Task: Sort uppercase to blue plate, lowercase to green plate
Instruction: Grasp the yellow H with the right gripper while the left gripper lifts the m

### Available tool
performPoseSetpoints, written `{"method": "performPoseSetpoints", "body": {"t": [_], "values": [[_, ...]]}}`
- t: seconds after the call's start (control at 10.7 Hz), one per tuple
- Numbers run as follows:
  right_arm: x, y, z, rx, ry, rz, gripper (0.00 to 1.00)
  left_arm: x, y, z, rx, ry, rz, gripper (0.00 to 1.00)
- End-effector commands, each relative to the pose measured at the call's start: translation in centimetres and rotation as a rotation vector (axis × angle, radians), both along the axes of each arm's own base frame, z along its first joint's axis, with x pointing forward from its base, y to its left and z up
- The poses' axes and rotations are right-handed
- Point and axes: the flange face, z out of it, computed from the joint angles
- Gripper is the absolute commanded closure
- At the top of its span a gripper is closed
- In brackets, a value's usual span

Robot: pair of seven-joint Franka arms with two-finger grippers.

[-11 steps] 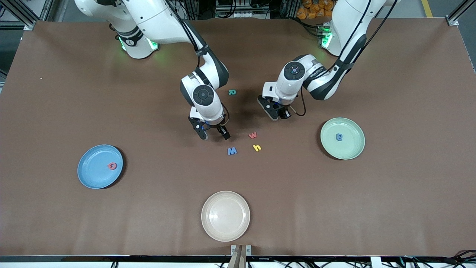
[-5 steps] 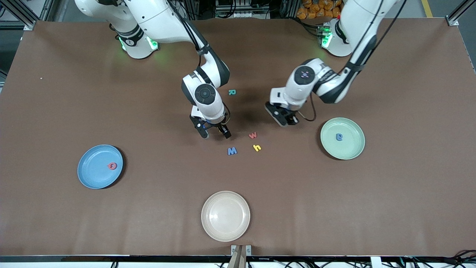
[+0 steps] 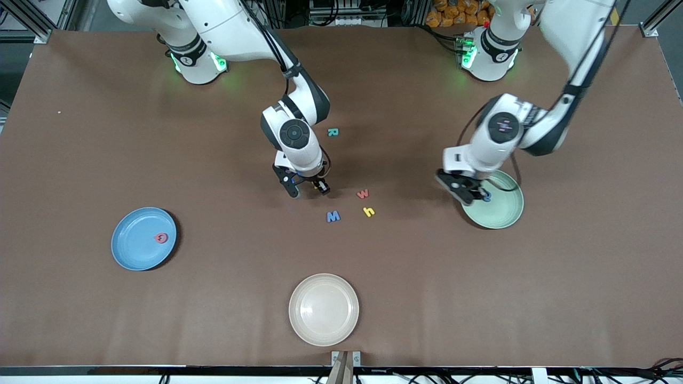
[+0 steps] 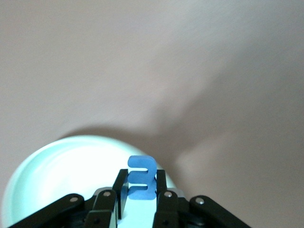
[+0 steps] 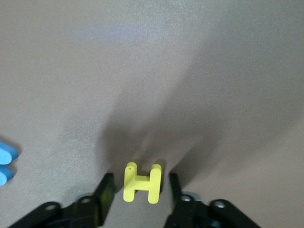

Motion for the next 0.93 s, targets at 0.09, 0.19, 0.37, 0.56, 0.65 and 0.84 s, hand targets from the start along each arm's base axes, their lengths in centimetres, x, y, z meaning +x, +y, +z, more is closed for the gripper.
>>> {"method": "performPoseSetpoints", "body": {"t": [0.09, 0.19, 0.37, 0.56, 0.65, 0.84], "values": [[-0.6, -0.2, -0.5, -0.011, 0.006, 0.002, 1.0, 0.6, 5.9, 0.7, 0.029, 0.011, 0.01, 0.94], [-0.5, -0.3, -0.2, -0.011, 0.006, 0.006, 1.0, 0.6, 6.8, 0.5, 0.027, 0.017, 0.033, 0.94], [1.0, -2.0, 0.7, -0.025, 0.001, 0.05, 1.0, 0.4, 8.0, -0.5, 0.001, 0.046, 0.091, 0.92], [3.2, -5.1, 2.3, -0.059, 0.016, 0.123, 1.0, 0.4, 8.8, -1.2, -0.006, 0.06, 0.12, 0.79], [4.6, -7.4, 2.9, -0.076, 0.03, 0.163, 1.0, 0.4, 9.0, -1.4, -0.009, 0.063, 0.127, 0.7], [7.2, -12.1, 4.4, -0.071, 0.067, 0.249, 1.0, 0.5, 9.0, -1.4, -0.011, 0.058, 0.127, 0.54]]}}
